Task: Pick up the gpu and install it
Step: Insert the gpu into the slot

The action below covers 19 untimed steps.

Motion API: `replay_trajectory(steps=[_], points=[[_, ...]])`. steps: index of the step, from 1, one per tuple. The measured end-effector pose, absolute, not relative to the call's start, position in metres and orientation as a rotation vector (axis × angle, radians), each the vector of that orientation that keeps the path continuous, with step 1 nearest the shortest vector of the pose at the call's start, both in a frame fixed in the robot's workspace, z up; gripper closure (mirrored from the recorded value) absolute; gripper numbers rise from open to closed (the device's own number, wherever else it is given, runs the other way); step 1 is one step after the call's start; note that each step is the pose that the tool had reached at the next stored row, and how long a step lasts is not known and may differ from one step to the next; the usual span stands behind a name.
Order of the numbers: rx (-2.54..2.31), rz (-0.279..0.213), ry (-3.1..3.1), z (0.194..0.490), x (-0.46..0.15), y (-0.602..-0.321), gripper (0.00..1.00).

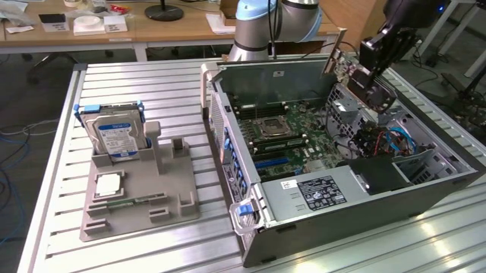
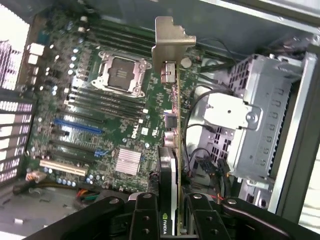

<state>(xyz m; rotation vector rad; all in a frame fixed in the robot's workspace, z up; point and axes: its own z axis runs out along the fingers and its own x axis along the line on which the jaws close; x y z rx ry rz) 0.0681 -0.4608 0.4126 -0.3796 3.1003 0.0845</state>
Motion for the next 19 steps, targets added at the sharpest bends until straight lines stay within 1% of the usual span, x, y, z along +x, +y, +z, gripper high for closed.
replay_trajectory(steps=[19], points=[[-0.901,0.088,3.000,0.4120,0.0681,-0.4608,0.73]])
